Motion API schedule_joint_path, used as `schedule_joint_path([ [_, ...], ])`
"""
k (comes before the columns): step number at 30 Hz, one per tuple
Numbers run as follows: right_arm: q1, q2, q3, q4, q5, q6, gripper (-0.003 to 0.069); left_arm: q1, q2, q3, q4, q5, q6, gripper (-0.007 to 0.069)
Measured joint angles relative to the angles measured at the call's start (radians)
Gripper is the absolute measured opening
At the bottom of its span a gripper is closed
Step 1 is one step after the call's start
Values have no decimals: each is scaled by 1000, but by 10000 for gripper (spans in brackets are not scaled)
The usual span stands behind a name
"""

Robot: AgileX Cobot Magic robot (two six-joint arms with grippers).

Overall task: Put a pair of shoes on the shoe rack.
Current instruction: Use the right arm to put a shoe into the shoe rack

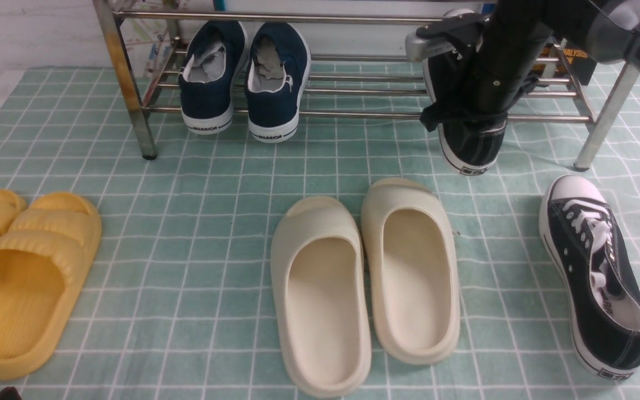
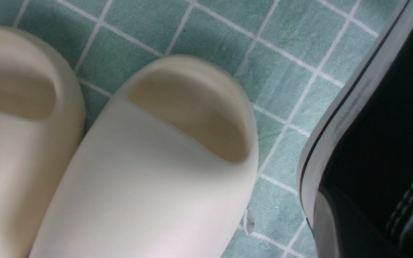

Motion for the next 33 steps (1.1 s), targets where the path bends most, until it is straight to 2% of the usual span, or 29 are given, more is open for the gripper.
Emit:
schedule_joint_path([
  [13, -24, 0, 0, -29, -134, -57, 23, 0, 0, 0, 0, 0, 0, 181],
  [21, -23, 0, 0, -39, -139, -164, 23, 0, 0, 0, -1, 0, -1, 187],
  [33, -23, 2, 0, -33, -159, -169, 25, 0, 0, 0, -1, 0, -1, 195],
])
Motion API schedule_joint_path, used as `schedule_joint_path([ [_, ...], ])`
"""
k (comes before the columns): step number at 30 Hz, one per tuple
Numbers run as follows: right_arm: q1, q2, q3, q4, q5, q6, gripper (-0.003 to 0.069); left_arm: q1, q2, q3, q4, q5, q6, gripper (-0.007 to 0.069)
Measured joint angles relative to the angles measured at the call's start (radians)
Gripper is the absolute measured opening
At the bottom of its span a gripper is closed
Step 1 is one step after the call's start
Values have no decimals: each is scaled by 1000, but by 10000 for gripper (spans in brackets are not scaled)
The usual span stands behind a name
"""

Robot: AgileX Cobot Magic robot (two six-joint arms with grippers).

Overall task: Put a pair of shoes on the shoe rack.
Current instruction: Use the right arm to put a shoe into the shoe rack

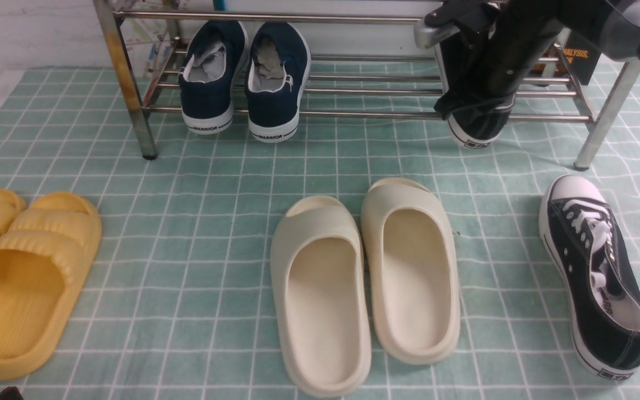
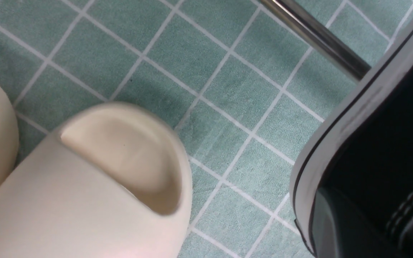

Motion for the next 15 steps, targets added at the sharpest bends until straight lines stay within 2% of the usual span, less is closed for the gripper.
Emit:
schedule_joint_path([
  [5, 0, 21, 0, 2, -27, 0, 72, 0, 0, 0, 0, 0, 0, 200],
  [7, 0, 29, 0, -18, -67, 1, 144, 0, 0, 0, 0, 0, 0, 200],
  [8, 0, 30, 0, -19, -71, 2, 150, 0, 0, 0, 0, 0, 0, 200],
  [11, 0, 22, -8, -40, -126, 43, 275, 0, 0, 0, 0, 0, 0, 202],
  [15, 0, 4, -9, -95, -122, 97, 370, 0, 0, 0, 0, 0, 0, 206],
])
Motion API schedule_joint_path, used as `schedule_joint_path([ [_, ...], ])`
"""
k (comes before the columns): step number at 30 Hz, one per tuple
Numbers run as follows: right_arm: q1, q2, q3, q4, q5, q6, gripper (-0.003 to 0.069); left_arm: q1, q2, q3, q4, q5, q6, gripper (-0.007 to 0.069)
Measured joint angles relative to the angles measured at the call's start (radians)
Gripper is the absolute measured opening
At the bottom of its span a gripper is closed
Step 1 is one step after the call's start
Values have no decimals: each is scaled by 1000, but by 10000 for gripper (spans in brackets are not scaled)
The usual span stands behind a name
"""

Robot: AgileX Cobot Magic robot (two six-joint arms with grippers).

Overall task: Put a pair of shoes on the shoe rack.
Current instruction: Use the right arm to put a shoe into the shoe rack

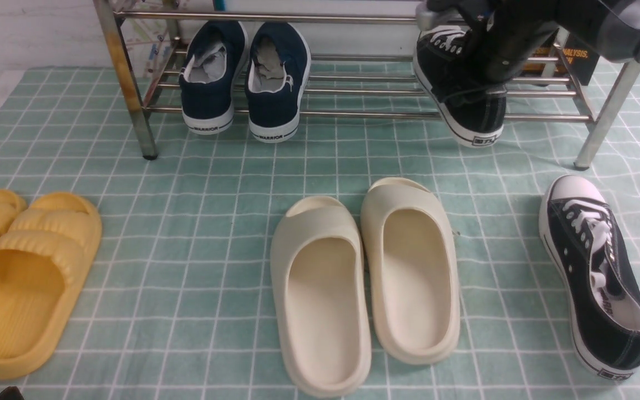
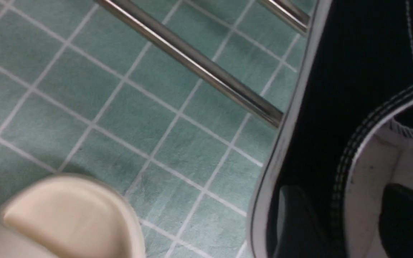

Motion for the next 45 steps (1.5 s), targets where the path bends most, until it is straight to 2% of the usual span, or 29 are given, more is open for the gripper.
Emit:
schedule_joint_path([
  [6, 0, -41, 0, -9, 63, 16, 400, 0, 0, 0, 0, 0, 0, 212],
  [12, 0, -106, 0, -6, 234, 16, 359, 0, 0, 0, 0, 0, 0, 217],
  [17, 0, -168, 38, -9, 257, 16, 258, 0, 0, 0, 0, 0, -1, 218],
  [22, 0, -234, 181, 12, 259, 16, 111, 0, 0, 0, 0, 0, -1, 222],
  [23, 0, -236, 201, 18, 259, 16, 99, 0, 0, 0, 0, 0, -1, 223],
  [24, 0, -234, 247, 27, 257, 16, 55, 0, 0, 0, 0, 0, -1, 223],
  [26, 0, -217, 313, 26, 207, 16, 9, 0, 0, 0, 0, 0, -1, 225],
  [36, 0, -121, 342, 17, -108, 71, -3, 0, 0, 0, 0, 0, -1, 228],
  [40, 0, -121, 342, 19, -158, 89, 1, 0, 0, 0, 0, 0, -1, 228],
  [45, 0, -121, 342, 28, -155, 95, 51, 0, 0, 0, 0, 0, -1, 231],
])
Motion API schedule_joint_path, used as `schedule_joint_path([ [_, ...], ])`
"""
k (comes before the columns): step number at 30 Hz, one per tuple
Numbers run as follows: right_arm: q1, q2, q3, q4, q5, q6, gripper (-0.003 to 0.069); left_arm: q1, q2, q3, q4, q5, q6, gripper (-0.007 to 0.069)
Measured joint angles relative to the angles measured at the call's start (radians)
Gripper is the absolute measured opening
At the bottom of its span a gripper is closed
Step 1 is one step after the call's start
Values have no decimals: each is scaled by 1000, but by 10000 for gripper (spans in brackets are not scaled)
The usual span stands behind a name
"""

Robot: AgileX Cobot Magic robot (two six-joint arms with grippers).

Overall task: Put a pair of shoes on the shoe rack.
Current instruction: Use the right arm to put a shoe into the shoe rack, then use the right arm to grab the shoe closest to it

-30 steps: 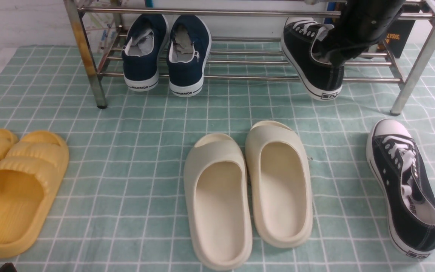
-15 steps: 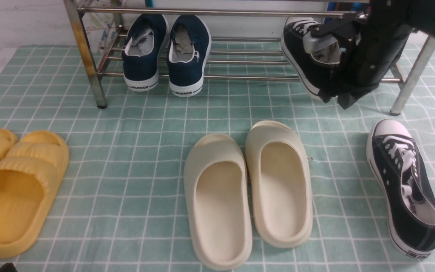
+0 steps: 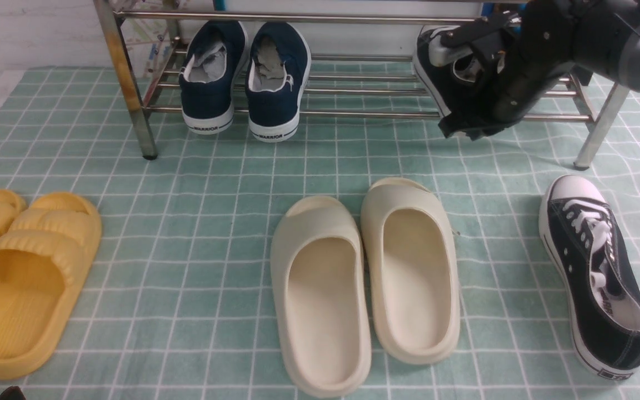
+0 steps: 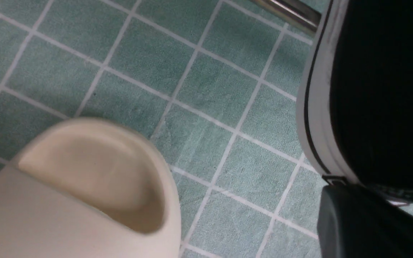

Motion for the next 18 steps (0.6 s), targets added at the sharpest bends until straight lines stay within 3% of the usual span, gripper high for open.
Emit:
schedule_joint_path([
  [3, 0, -15, 0, 27, 62, 0, 182, 0, 0, 0, 0, 0, 0, 231],
  [4, 0, -17, 0, 33, 68, 0, 182, 0, 0, 0, 0, 0, 0, 231],
  [6, 0, -59, 0, 49, 140, 0, 337, 0, 0, 0, 0, 0, 0, 231],
  [7, 0, -81, 0, 50, 168, 1, 385, 0, 0, 0, 0, 0, 0, 231],
  [8, 0, -85, 0, 51, 168, 1, 385, 0, 0, 0, 0, 0, 0, 231],
  [9, 0, -127, 0, 51, 217, 1, 454, 0, 0, 0, 0, 0, 0, 233],
  [11, 0, -181, 0, 51, 292, 1, 521, 0, 0, 0, 0, 0, 0, 235],
  [14, 0, -251, 0, 51, 388, 1, 576, 0, 0, 0, 0, 0, 0, 237],
  [18, 0, -324, 23, 51, 403, 2, 582, 0, 0, 0, 0, 0, 0, 238],
])
